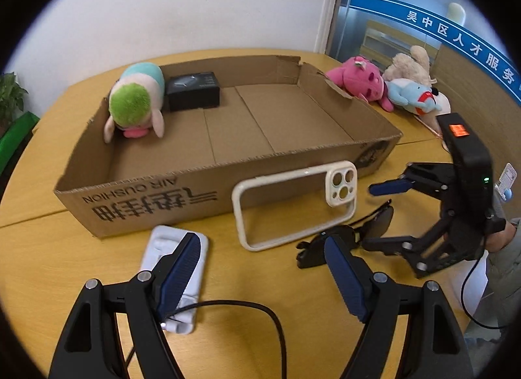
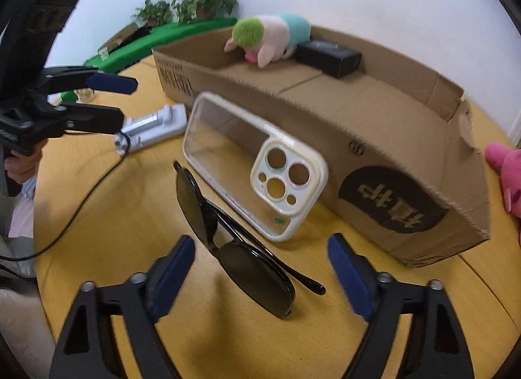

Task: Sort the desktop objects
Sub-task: 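Move both grippers toward the black sunglasses on the table, then grasp the black sunglasses with both grippers and lift them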

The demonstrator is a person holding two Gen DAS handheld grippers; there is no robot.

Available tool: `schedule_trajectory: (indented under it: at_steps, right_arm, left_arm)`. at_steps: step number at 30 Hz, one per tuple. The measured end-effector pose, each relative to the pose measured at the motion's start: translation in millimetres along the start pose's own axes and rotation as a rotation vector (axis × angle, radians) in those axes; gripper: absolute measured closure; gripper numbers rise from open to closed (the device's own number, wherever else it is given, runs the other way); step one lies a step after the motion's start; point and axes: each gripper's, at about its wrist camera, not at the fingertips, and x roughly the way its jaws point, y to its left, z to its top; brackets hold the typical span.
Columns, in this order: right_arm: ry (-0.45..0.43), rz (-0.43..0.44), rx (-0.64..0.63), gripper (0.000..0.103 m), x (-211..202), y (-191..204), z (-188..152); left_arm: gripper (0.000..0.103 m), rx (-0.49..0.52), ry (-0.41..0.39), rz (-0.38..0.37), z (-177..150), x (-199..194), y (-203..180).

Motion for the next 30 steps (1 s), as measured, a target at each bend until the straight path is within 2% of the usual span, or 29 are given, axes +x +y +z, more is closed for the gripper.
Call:
schedule_trajectory:
  at_steps: [1, 2, 4, 6, 9, 12, 14, 16, 20, 24, 26, 27, 29, 30]
  right_arm:
    - [0.021, 0.003, -0.003, 0.042, 4, 2, -1]
    - [0.041, 0.01, -0.008, 0.042, 6, 6, -4]
    - [0.072, 0.044, -0.008, 0.05, 9, 13, -9]
    - [0.1, 0.088, -0.003, 0.051, 8, 27, -15]
    - [0.113, 0.149, -0.015, 0.051, 0, 51, -22]
    - [0.082, 0.111, 0.017, 0.051, -7, 60, -24]
    - [0.097, 0.07, 0.029, 0.052, 0, 65, -27]
    - [0.096, 0.047, 0.016, 0.058, 2, 74, -30]
    - [0.098, 0.004, 0.001, 0.067, 2, 89, -32]
    - [0.078, -0.002, 0.091, 0.076, 0, 84, -33]
    - [0.059, 0.063, 0.191, 0.078, -1, 72, -35]
    - [0.043, 0.121, 0.272, 0.079, -1, 63, -38]
    - [0.026, 0.177, 0.345, 0.079, -2, 55, -42]
    - [0.021, 0.198, 0.364, 0.079, -1, 54, -42]
  left_arm:
    - [0.024, -0.005, 0.002, 0.004, -2, 1, 0]
    - [0.024, -0.02, 0.004, 0.016, -4, 3, 1]
    - [0.024, -0.049, 0.019, 0.032, -6, 7, 7]
    - [0.024, -0.087, 0.035, 0.03, -8, 11, 15]
    - [0.024, -0.135, 0.059, -0.012, -11, 16, 22]
    - [0.024, -0.159, 0.088, -0.074, -12, 26, 22]
    - [0.024, -0.192, 0.112, -0.164, -14, 35, 19]
    - [0.024, -0.234, 0.144, -0.23, -17, 46, 18]
    - [0.026, -0.272, 0.179, -0.295, -24, 56, 15]
    - [0.03, -0.293, 0.179, -0.317, -29, 58, 17]
    - [0.034, -0.305, 0.186, -0.342, -30, 59, 18]
    - [0.036, -0.312, 0.191, -0.354, -31, 60, 18]
    - [0.04, -0.317, 0.21, -0.365, -32, 63, 18]
    - [0.048, -0.325, 0.22, -0.364, -33, 65, 18]
